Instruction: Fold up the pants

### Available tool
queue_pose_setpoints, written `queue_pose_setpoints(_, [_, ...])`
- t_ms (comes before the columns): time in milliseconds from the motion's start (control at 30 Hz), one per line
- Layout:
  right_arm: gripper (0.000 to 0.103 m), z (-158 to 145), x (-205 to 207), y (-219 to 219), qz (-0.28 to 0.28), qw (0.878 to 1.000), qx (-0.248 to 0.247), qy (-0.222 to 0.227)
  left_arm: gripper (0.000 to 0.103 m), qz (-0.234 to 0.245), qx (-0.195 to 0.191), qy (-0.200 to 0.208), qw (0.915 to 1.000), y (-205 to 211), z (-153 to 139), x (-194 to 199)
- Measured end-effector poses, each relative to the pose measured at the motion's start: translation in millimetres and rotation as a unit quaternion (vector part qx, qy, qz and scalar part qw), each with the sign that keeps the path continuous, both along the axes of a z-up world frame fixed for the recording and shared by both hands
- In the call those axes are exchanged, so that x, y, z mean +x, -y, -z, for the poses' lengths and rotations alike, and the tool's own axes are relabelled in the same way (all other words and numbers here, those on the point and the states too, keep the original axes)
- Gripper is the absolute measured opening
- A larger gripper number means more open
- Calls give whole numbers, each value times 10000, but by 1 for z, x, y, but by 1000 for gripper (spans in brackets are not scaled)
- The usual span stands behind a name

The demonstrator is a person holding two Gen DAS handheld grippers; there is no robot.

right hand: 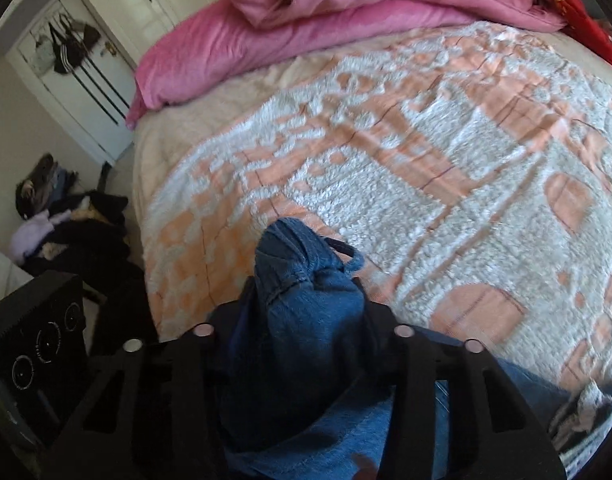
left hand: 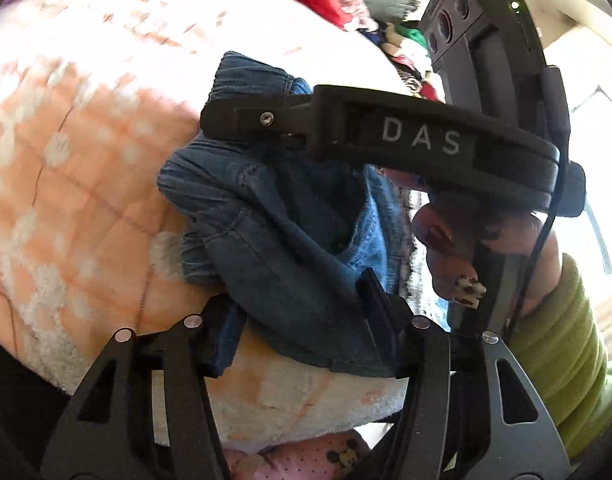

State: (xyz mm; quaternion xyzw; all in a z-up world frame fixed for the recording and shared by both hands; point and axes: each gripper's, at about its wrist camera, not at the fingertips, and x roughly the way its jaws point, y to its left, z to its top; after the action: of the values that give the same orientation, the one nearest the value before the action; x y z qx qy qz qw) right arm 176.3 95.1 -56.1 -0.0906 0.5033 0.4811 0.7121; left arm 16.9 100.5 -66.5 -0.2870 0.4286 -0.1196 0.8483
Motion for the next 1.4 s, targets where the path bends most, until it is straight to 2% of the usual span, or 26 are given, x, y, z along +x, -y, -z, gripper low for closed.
queue_pose_setpoints(233, [42,-45,3,65,374,9955,862,-75,47,324,183,357,9987,24,-29,2])
queue_pose_setpoints(600, [46,-76,-1,157,937,9856,1404,25,47,1106,464,629,9908,92,-57,14])
queue_pose_setpoints(700, [56,-80,-6,185,1101,9810,1594,67,47,1466,507,641,9858,116,-57,15])
queue_pose_setpoints(767, [86,-80,-10,209,1341,9769,1658,110,47,1739,543,616,9813,130,-56,16])
queue_pose_setpoints(833, [86,-77,-13,236,1730,9716,1594,246,47,2022,595,579,9758,141,-52,19])
queue_pose_setpoints(933, [87,-64,-15,272,2205,9620,1611,27,47,2181,680,526,9721,148,-46,16])
queue_pose_setpoints(1033, [95,-50,-22,289,2468,9598,1338,-3,47,1979,731,592,9757,135,-48,12])
queue_pose_setpoints(1167, [97,-38,-29,283,2541,9619,1010,40,47,1573,1193,627,9783,125,-56,6])
queue_pose_setpoints(1200, [97,-34,-31,280,2531,9630,926,49,47,1495,1296,578,9785,123,-54,9])
queue_pose_setpoints(1300, [97,-18,-29,264,2580,9658,206,165,46,1472,1549,460,9758,126,-44,19])
queue_pose_setpoints(1333, [94,-13,-29,261,2568,9663,77,158,45,1501,1557,365,9757,132,-38,26])
queue_pose_setpoints(1367, [61,-9,-30,258,2506,9680,99,101,45,1526,1565,311,9753,133,-34,25])
queue_pose_setpoints(1400, [50,-7,-32,257,2429,9699,182,39,45,1562,1641,279,9736,137,-30,25])
